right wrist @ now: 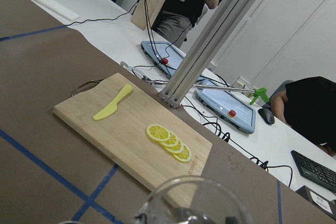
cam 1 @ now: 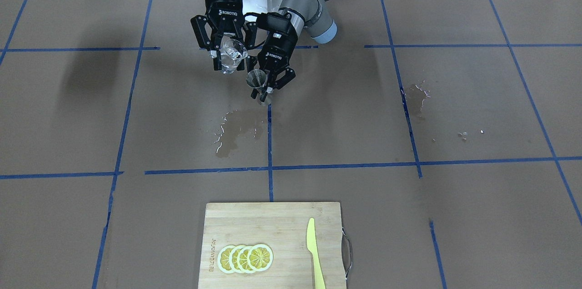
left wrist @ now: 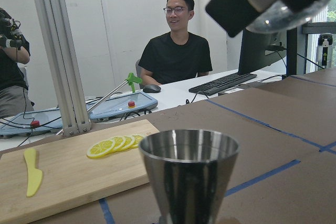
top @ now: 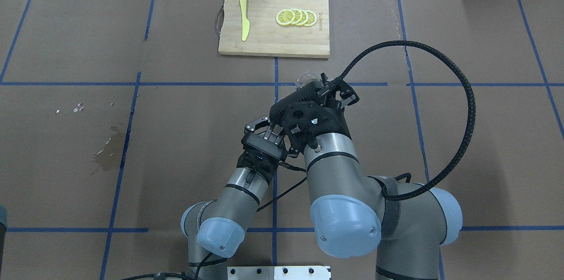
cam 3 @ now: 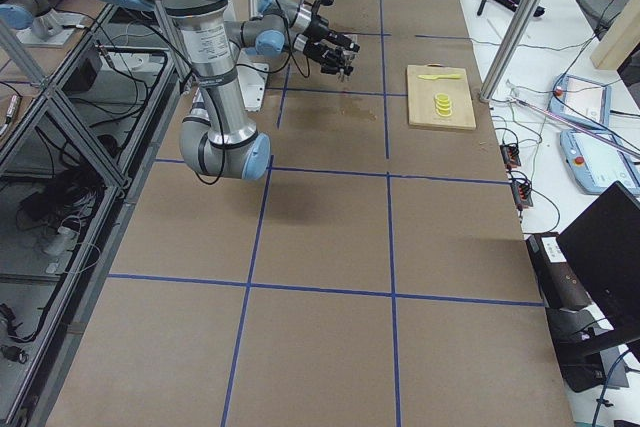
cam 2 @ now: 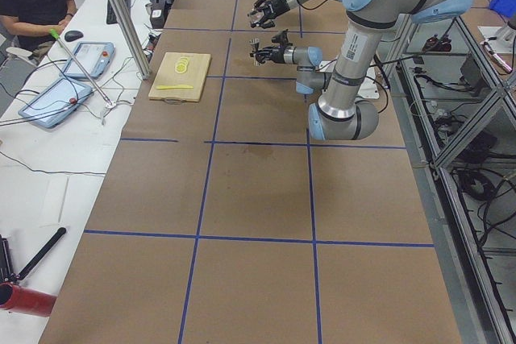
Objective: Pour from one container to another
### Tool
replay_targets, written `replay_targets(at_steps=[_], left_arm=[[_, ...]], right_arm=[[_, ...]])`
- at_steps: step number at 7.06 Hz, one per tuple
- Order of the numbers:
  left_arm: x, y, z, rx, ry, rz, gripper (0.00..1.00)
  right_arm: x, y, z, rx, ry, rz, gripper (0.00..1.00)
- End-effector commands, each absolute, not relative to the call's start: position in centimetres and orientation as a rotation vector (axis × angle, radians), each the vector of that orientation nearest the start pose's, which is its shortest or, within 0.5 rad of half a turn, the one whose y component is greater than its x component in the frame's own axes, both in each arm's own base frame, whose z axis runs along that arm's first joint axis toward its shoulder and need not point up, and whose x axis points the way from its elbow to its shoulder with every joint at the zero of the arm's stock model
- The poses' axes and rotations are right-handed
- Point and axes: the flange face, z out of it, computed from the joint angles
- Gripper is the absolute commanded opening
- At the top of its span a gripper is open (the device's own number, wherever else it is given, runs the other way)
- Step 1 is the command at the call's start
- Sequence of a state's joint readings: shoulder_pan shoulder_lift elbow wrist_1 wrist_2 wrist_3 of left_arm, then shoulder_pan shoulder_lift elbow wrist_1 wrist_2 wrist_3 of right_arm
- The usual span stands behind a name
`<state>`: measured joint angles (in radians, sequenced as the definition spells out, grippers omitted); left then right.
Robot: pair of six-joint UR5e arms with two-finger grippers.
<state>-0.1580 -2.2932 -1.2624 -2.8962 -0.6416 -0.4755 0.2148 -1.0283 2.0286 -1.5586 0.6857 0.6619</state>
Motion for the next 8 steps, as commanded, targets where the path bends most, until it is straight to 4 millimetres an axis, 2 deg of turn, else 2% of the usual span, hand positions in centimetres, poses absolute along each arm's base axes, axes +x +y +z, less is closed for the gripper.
replay_targets(at_steps=[1, 8], left_arm=[[64.0, -31.78, 21.52, 1.431, 0.865, -0.102, 0.0], [64.04, -31.68, 21.36, 1.431, 0.867, -0.101, 0.0]], right_arm=[[-48.51, -32.12, 14.23, 1.168, -0.326, -0.189, 0.0], [-48.6, -32.37, 14.03, 1.205, -0.18, -0.332, 0.0]])
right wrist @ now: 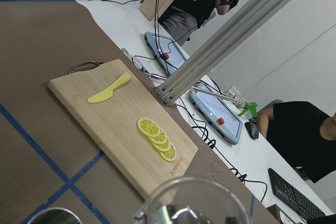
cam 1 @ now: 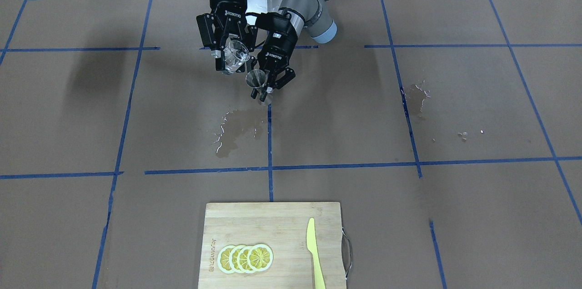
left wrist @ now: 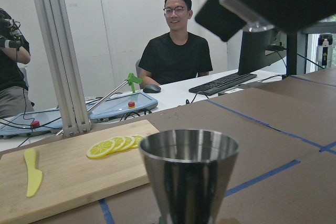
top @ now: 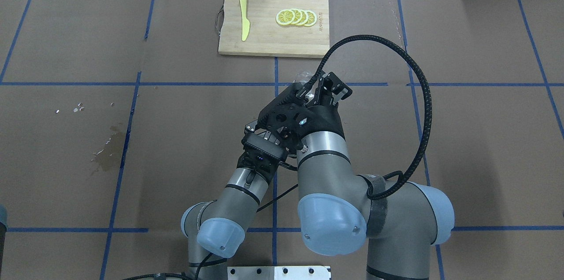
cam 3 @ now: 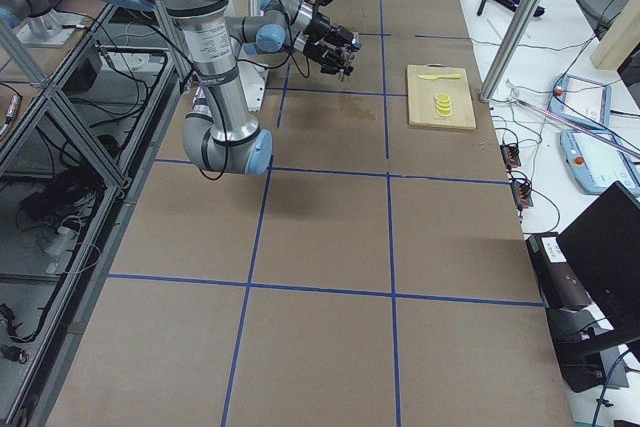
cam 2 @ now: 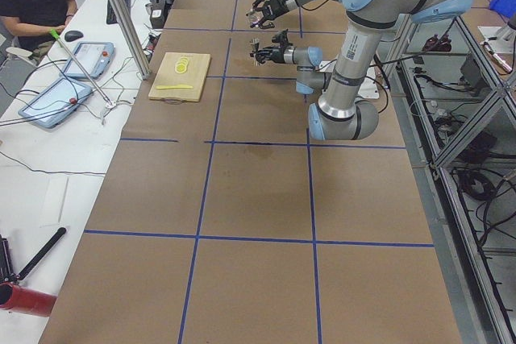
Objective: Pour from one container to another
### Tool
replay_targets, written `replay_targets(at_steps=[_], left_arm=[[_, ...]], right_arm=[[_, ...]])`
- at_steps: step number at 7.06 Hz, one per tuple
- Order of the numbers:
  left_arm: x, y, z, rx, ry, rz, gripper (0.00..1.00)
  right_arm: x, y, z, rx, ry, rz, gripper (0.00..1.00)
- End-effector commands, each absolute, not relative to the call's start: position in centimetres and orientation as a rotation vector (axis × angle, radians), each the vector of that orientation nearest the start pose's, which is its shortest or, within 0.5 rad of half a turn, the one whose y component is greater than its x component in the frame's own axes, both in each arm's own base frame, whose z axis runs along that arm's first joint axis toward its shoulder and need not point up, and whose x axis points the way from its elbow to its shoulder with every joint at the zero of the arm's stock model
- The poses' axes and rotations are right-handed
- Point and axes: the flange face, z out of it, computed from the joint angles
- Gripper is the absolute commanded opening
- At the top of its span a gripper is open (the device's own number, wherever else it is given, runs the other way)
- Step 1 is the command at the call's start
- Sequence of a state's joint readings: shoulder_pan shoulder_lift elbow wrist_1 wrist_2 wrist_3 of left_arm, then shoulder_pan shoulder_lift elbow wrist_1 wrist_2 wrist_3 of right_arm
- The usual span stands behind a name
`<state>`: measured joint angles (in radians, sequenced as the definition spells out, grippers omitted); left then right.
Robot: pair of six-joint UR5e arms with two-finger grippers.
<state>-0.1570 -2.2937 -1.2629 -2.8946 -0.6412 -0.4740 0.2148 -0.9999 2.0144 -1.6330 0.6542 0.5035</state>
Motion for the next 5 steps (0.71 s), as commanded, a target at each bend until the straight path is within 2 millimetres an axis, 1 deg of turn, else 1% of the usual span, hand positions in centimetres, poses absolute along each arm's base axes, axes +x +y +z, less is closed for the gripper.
replay_targets(at_steps=[1, 5], left_arm=[[64.0, -31.67, 21.3, 1.432, 0.868, -0.102, 0.0], [63.96, -31.67, 21.13, 1.432, 0.87, -0.104, 0.0]], right_arm=[[-48.7, -32.44, 13.99, 1.211, -0.166, -0.336, 0.0], [-48.62, -32.89, 13.9, 1.226, -0.084, -0.43, 0.0]])
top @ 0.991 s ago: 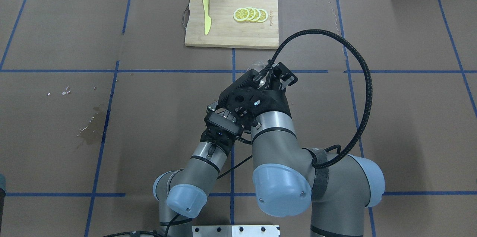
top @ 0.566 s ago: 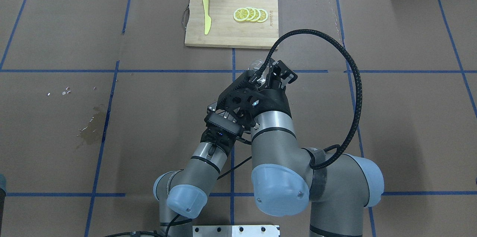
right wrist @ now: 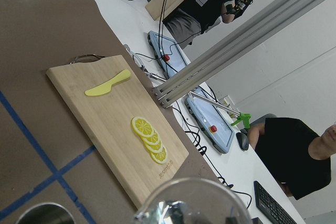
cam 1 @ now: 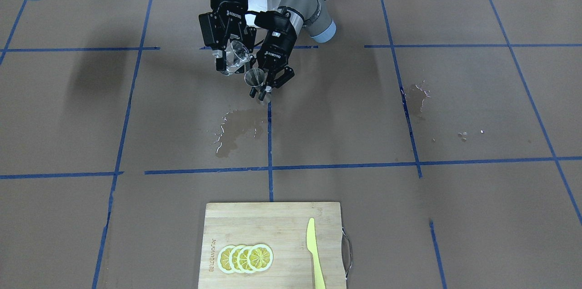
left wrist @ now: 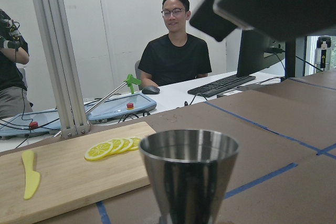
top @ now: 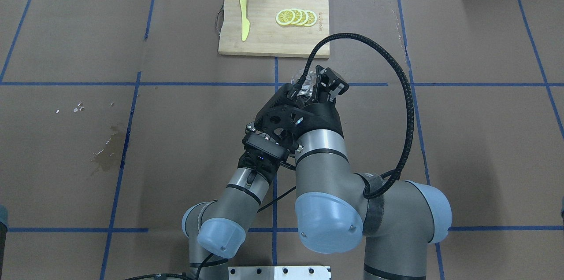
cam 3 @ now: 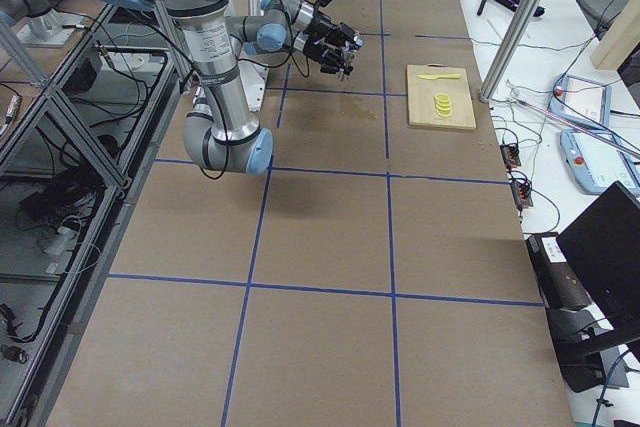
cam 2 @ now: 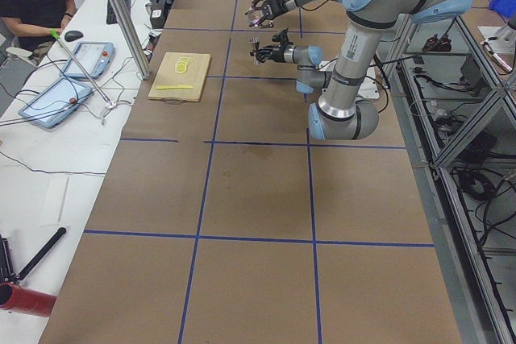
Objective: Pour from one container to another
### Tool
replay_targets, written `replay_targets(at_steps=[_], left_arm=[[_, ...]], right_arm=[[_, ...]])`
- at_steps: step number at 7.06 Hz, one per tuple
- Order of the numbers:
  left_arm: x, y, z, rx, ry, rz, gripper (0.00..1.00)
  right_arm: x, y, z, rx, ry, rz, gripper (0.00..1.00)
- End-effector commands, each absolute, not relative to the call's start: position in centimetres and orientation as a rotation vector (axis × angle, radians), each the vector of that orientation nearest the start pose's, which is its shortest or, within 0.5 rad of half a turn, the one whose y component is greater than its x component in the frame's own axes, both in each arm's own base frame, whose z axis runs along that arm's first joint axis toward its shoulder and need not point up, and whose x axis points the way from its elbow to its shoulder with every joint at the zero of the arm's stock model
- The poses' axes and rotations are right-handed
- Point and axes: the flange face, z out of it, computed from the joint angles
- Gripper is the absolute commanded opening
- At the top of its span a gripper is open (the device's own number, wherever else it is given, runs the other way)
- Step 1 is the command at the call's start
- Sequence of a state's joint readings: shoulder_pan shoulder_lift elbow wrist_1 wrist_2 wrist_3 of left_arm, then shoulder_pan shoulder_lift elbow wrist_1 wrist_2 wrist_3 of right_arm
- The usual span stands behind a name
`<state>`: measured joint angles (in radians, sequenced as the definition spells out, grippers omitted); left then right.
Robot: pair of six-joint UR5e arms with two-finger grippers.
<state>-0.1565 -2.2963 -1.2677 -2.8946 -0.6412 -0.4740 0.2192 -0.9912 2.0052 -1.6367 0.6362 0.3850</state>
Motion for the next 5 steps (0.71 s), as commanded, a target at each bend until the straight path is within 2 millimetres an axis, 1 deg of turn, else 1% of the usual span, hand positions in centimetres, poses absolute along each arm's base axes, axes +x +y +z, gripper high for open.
replay_targets(at_steps=[1, 4, 5], left_arm=[[63.92, -31.66, 21.07, 1.433, 0.872, -0.105, 0.0], [63.92, -31.66, 21.07, 1.433, 0.872, -0.105, 0.0], [63.92, -31.66, 21.07, 1.433, 0.872, -0.105, 0.0]], right_arm=[[-48.92, -32.96, 14.2, 1.22, -0.068, -0.446, 0.0], [-49.02, -33.0, 14.29, 1.226, -0.018, -0.51, 0.0], [-48.92, -33.05, 13.98, 1.236, 0.006, -0.527, 0.0]])
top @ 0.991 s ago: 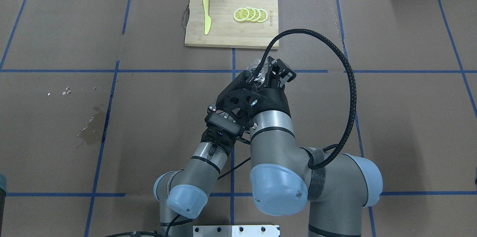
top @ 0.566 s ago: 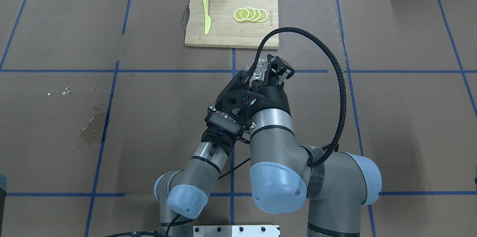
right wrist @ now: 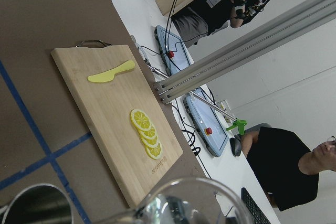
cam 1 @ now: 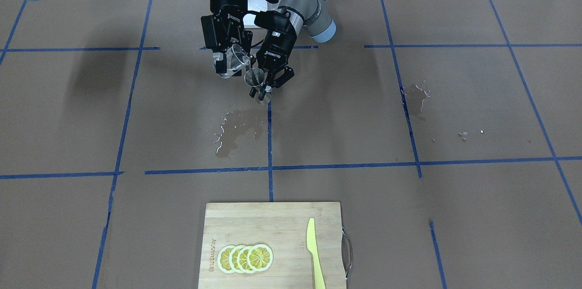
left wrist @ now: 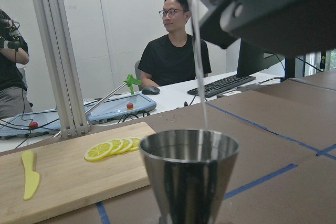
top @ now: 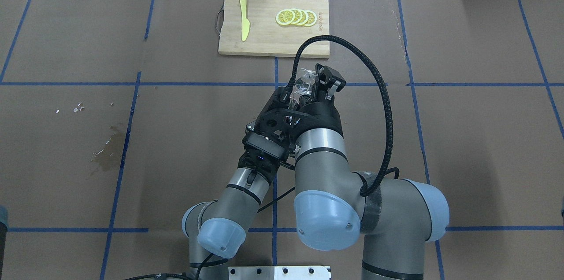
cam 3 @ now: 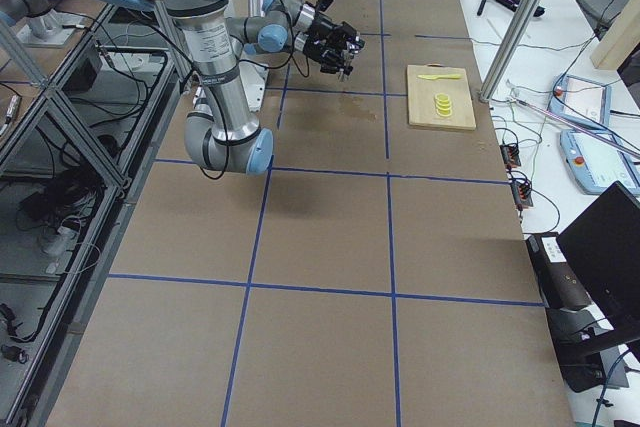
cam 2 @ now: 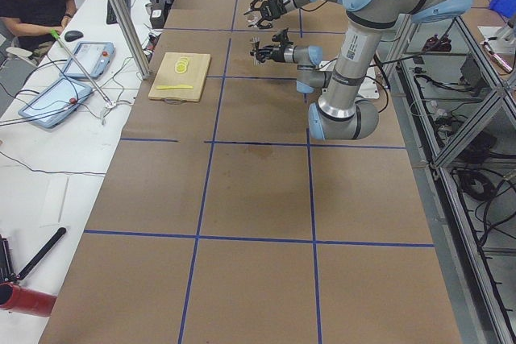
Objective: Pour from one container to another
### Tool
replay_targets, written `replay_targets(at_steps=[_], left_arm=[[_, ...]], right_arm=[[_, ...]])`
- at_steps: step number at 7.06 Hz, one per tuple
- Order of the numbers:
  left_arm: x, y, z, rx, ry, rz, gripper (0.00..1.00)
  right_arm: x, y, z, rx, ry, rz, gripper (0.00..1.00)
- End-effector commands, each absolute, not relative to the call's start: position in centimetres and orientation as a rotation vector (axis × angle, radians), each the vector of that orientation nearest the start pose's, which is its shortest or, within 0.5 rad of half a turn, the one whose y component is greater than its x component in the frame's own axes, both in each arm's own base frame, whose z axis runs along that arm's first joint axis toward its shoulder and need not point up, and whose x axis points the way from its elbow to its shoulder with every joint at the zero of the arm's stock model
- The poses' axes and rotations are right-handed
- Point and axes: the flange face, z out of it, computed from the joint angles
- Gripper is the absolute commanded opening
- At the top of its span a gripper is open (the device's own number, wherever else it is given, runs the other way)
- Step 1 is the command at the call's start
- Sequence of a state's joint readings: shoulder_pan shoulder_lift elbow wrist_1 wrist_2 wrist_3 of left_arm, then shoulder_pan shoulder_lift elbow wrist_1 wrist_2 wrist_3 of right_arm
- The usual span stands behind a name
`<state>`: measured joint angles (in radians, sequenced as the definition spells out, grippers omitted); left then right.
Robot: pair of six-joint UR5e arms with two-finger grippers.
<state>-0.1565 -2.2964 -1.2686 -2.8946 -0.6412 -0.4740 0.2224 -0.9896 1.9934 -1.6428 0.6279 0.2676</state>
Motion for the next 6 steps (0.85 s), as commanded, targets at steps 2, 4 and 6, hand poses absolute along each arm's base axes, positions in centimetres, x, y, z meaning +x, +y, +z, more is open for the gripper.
replay_targets(at_steps=[2, 4, 6], left_arm=[[63.92, -31.66, 21.07, 1.433, 0.872, -0.105, 0.0], [63.96, -31.67, 21.13, 1.432, 0.87, -0.104, 0.0], [63.96, -31.67, 21.13, 1.432, 0.87, -0.104, 0.0]], right_arm=[[-49.45, -33.34, 14.0, 1.245, 0.063, -0.552, 0.0], [-49.46, -33.39, 14.03, 1.248, 0.091, -0.577, 0.0], [-49.44, -33.46, 13.94, 1.26, 0.156, -0.616, 0.0]])
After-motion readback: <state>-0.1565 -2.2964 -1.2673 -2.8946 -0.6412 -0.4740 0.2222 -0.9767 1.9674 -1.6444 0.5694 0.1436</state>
